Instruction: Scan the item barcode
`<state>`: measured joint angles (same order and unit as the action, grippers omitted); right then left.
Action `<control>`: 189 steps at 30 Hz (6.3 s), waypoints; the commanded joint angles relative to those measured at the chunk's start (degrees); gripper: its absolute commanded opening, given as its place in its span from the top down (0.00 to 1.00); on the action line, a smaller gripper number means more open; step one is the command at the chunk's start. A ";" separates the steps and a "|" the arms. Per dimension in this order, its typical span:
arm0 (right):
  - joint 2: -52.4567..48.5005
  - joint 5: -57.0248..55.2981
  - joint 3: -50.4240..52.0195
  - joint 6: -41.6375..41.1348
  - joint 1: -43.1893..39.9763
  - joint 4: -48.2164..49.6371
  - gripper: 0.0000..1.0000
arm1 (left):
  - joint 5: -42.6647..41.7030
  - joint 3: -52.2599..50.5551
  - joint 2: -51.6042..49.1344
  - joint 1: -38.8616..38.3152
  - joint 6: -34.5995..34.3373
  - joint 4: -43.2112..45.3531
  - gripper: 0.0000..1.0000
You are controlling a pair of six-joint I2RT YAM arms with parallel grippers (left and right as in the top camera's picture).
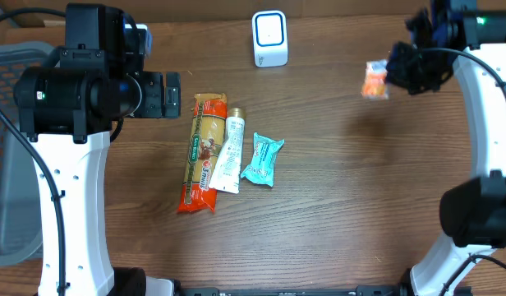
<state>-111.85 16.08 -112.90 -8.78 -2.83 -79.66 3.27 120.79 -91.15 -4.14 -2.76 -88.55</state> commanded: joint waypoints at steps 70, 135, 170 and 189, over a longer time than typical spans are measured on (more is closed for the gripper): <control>0.68 9.51 27.82 -11.19 21.90 30.16 0.61 | 0.11 0.44 -0.35 -0.37 1.09 0.09 0.00; 0.74 4.96 27.65 1.64 22.34 26.84 0.62 | 0.11 0.44 -0.35 -0.37 1.09 0.09 0.00; -16.17 29.90 27.67 11.47 20.98 37.55 0.72 | 0.11 0.44 -0.35 -0.37 1.09 0.09 0.00; -3.32 28.04 27.65 6.25 18.27 34.73 0.96 | 0.11 0.44 -0.35 -0.37 1.09 0.09 0.00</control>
<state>-124.31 46.63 -84.93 0.03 16.08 -44.45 3.29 120.79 -91.15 -4.14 -2.76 -88.55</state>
